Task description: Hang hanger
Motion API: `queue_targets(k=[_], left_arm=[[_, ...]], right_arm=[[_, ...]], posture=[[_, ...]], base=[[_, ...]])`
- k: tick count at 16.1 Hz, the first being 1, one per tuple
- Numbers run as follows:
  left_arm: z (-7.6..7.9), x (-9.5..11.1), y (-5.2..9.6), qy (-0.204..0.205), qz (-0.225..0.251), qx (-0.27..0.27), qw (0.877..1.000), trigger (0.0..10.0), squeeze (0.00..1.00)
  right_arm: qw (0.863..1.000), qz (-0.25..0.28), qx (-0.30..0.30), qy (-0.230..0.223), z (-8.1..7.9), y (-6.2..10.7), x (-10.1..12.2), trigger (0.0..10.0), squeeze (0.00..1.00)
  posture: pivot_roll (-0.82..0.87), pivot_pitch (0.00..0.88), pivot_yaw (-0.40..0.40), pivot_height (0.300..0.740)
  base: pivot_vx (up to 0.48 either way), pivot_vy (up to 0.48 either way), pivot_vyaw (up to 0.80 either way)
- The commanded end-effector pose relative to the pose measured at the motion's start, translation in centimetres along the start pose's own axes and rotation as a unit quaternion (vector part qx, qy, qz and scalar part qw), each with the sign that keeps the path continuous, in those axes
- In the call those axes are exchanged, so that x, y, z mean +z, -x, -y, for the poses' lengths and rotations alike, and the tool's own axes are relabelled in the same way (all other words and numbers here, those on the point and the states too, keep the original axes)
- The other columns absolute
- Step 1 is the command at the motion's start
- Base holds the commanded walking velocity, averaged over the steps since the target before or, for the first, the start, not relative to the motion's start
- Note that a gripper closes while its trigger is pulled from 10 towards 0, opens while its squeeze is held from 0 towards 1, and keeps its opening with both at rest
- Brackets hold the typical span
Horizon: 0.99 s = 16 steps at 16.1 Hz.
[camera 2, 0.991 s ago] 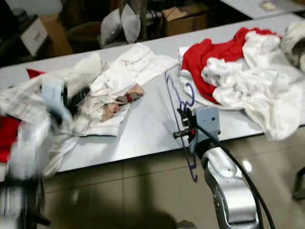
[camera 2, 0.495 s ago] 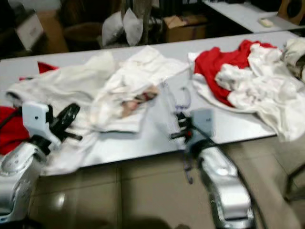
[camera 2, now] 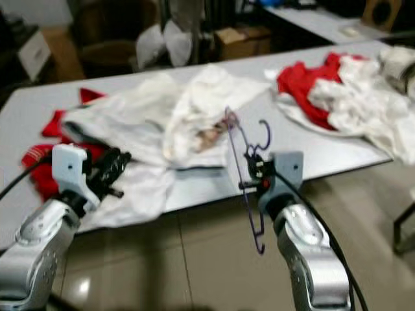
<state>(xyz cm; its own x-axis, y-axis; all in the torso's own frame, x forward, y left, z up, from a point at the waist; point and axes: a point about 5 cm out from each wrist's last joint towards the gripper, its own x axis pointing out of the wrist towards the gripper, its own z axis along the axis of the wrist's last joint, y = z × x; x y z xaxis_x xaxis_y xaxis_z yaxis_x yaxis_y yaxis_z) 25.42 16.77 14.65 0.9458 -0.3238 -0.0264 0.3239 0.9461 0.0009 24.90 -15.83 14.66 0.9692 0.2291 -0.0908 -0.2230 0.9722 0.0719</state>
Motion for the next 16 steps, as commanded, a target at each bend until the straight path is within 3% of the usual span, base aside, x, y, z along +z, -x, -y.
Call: queue_targets(k=[1, 3, 7, 9, 11, 14, 16], left_arm=[[0.5, -0.1, -0.2, -0.003, 0.000, -0.006, 1.000, 10.0, 0.69], [0.9, -0.4, -0.2, -0.006, -0.006, -0.011, 1.000, 10.0, 0.83], [1.1, -0.5, -0.4, -0.023, -0.007, -0.011, 1.000, 10.0, 0.81], [1.3, -0.5, -0.7, -0.029, -0.006, -0.010, 0.999, 10.0, 0.80], [1.4, -0.4, -0.9, -0.033, -0.005, -0.005, 0.999, 10.0, 0.80], [0.4, -0.5, -1.0, -0.045, -0.007, 0.041, 0.998, 10.0, 0.79], [-0.9, -0.2, -0.7, -0.049, 0.005, 0.086, 0.995, 10.0, 0.76]], right_arm=[[1.000, 0.006, -0.011, 0.010, 0.6, 0.0, 0.7, 10.0, 0.00], [1.000, 0.006, -0.014, 0.004, 0.9, 0.1, 0.8, 10.0, 0.00], [1.000, 0.001, 0.004, -0.022, 0.7, 0.2, 1.0, 10.0, 0.00], [1.000, 0.011, 0.004, 0.003, 0.8, 0.1, 1.3, 10.0, 0.00], [1.000, 0.018, 0.007, -0.003, 1.1, 0.2, 1.6, 10.0, 0.00], [1.000, 0.007, -0.008, 0.017, 1.5, 0.1, 1.6, 10.0, 0.00], [1.000, 0.012, 0.025, 0.013, 0.8, 0.0, 1.7, 10.0, 0.00]], posture=[[-0.14, 0.000, 0.097, 0.740], [-0.15, 0.000, 0.096, 0.740], [-0.15, 0.000, 0.081, 0.740], [-0.15, 0.000, 0.074, 0.740], [-0.16, 0.000, 0.073, 0.740], [-0.16, 0.000, 0.074, 0.740], [-0.15, 0.000, 0.071, 0.740]], base=[[0.244, 0.000, -0.45], [0.283, 0.000, -0.62], [0.304, 0.000, -0.59], [0.321, 0.000, 0.00], [0.338, 0.000, 0.00], [0.345, 0.000, 0.00], [0.171, 0.000, 0.00]])
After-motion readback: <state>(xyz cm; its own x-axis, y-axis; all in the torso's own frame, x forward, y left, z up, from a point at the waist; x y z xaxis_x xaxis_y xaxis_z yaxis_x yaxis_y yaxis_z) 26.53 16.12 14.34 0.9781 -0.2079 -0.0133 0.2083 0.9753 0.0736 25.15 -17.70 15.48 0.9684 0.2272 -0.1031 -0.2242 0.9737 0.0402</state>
